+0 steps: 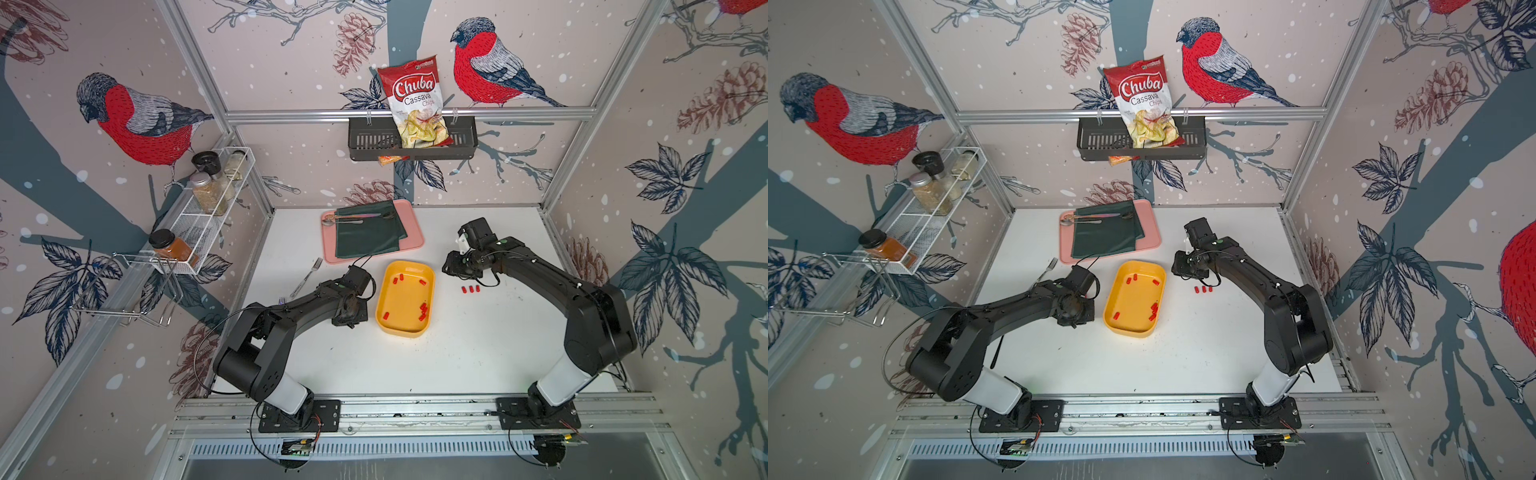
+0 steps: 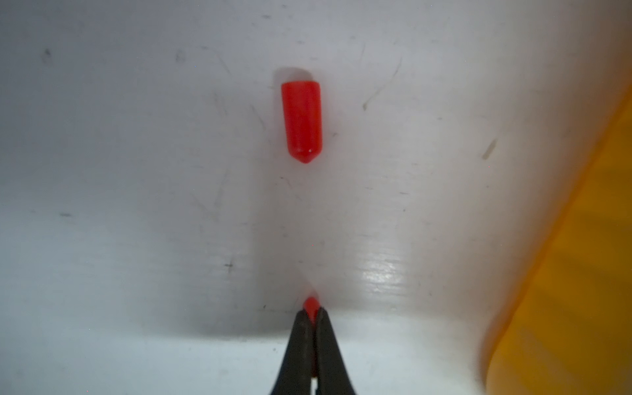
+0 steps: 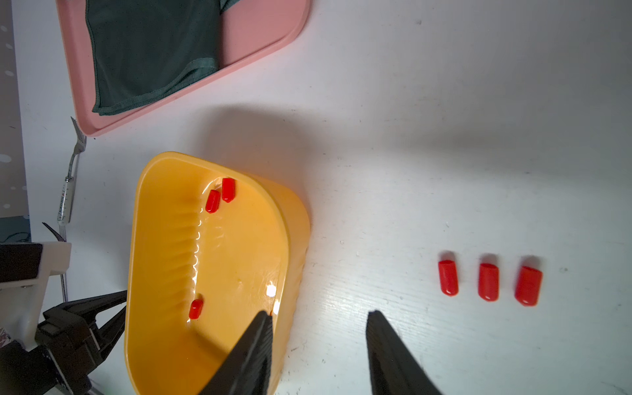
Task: Take the screw protection sleeves out of the storage box
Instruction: Place the screw protection sleeve at the center of the board.
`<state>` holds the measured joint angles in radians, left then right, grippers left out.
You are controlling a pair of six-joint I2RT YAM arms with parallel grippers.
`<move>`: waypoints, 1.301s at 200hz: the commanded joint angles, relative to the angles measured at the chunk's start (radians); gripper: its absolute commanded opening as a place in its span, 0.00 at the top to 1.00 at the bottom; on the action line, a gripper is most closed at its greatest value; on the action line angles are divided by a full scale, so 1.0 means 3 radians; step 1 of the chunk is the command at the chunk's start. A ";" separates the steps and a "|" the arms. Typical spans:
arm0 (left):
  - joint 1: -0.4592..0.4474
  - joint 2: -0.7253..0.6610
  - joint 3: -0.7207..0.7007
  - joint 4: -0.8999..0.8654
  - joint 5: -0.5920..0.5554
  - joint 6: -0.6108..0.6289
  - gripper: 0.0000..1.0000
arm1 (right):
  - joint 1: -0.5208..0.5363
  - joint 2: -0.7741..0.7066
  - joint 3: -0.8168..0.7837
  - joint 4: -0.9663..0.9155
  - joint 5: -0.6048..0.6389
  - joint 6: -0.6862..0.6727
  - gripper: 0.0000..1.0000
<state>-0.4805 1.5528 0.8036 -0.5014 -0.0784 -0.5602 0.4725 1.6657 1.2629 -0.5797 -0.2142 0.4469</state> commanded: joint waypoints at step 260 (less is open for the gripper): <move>-0.0722 0.0582 0.1201 0.0446 0.1169 0.0216 0.63 | -0.0194 -0.0291 -0.0257 0.0024 -0.0048 0.0065 0.50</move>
<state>-0.6678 1.6569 1.1297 -0.4374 0.1852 -0.5152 0.4160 1.5925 1.1912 -0.5774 -0.2195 0.4572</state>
